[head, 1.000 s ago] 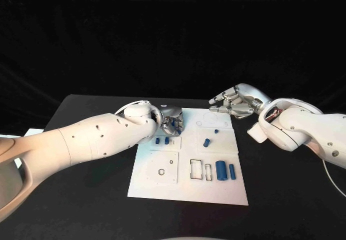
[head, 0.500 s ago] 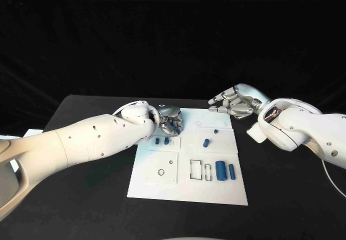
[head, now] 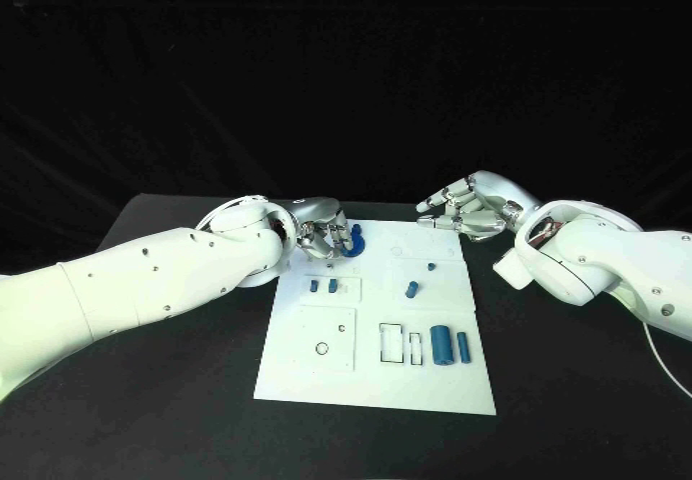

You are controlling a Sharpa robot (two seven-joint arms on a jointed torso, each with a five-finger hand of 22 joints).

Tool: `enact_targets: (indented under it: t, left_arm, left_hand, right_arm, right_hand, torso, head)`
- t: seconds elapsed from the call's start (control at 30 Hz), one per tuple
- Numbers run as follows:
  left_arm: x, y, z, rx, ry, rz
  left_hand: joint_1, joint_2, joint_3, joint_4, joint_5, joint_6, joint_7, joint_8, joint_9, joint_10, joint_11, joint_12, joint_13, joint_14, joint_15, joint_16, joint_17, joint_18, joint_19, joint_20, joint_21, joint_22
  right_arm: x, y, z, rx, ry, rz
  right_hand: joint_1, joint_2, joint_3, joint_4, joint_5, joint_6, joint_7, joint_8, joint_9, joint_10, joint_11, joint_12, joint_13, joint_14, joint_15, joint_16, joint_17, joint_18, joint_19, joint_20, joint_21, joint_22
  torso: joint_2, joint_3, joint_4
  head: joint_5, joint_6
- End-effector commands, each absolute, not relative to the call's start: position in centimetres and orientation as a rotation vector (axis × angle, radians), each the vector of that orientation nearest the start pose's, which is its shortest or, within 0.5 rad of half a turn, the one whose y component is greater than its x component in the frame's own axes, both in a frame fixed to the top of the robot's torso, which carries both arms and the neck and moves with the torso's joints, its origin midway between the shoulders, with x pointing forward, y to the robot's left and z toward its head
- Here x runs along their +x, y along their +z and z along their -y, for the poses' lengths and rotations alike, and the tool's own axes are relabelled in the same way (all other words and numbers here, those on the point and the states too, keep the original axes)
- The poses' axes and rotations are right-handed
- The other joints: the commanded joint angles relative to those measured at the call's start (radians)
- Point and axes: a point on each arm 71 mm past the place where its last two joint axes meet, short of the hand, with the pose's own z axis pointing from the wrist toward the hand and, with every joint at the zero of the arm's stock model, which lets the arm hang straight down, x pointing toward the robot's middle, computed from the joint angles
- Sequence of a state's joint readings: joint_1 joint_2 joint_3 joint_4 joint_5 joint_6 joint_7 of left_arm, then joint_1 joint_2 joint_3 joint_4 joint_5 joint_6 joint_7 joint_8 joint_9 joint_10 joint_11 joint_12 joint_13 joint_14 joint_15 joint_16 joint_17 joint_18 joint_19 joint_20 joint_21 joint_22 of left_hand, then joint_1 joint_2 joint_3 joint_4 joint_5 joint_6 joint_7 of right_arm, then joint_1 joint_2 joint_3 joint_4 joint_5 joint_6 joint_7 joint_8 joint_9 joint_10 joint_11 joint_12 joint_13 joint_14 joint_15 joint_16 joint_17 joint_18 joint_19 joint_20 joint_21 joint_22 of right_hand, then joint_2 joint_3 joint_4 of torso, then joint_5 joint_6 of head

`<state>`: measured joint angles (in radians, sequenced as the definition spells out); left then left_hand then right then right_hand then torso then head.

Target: Assemble the parts on the task board

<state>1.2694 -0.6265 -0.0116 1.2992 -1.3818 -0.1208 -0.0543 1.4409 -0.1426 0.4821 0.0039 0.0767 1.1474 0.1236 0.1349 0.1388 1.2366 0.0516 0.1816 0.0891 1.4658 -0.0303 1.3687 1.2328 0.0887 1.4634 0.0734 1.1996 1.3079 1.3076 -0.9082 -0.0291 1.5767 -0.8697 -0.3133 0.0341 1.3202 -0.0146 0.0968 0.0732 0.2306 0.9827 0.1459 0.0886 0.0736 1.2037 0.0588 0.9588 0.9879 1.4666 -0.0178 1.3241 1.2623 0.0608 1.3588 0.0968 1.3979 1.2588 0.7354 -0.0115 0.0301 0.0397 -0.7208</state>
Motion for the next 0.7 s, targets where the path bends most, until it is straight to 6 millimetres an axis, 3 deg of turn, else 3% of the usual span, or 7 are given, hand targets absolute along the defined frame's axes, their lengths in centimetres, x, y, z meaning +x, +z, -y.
enact_targets:
  t: [0.03, 0.33, 0.7]
  left_arm:
    - [53.3, -16.1, -15.3, 0.157, -0.751, -1.769]
    - [53.6, -16.6, -16.9, 0.136, -0.718, -1.805]
    - [53.7, -17.6, -17.1, 0.169, -0.675, -1.838]
  left_hand:
    - [-0.012, -0.003, 0.006, 0.002, 0.003, 0.0, 0.005, -0.004, -0.001, 0.002, 0.004, -0.005, 0.001, 0.035, 0.005, 0.004, -0.001, -0.014, 0.019, -0.001, 0.007, 0.034]
    - [-0.014, -0.004, 0.006, 0.001, 0.002, 0.001, 0.004, -0.005, -0.001, 0.004, 0.004, -0.007, 0.001, 0.035, 0.005, 0.005, -0.001, -0.015, 0.02, 0.0, 0.011, 0.037]
    - [-0.017, -0.006, 0.007, 0.001, 0.002, 0.002, 0.003, -0.006, -0.001, 0.005, 0.003, -0.008, 0.001, 0.035, 0.005, 0.004, -0.003, -0.015, 0.02, 0.0, 0.011, 0.038]
  right_arm:
    - [49.2, -12.6, 21.7, 0.286, 1.024, -1.648]
    - [49.2, -12.6, 21.7, 0.287, 1.022, -1.648]
    - [49.2, -12.6, 21.7, 0.285, 1.022, -1.647]
  right_hand:
    - [0.002, 0.008, 0.001, 0.003, 0.006, 0.0, 0.003, 0.004, -0.001, 0.002, 0.001, 0.004, 0.0, 0.038, 0.003, -0.002, 0.0, 0.013, -0.005, -0.001, -0.005, -0.001]
    - [0.002, 0.008, 0.001, 0.003, 0.006, 0.0, 0.003, 0.004, -0.001, 0.002, 0.001, 0.004, 0.0, 0.038, 0.003, -0.002, 0.0, 0.013, -0.005, -0.001, -0.005, -0.001]
    - [0.002, 0.008, 0.002, 0.003, 0.009, 0.0, 0.003, 0.004, -0.001, 0.002, 0.001, 0.005, 0.0, 0.038, 0.003, -0.003, 0.0, 0.013, -0.005, -0.001, -0.005, -0.001]
  torso:
    - [0.001, -0.0018, 0.0005]
    - [0.002, -0.0012, -0.0016]
    - [0.002, -0.0005, -0.002]
  head:
    - [-0.002, 0.001]
    - [0.002, 0.001]
    - [0.004, -0.002]
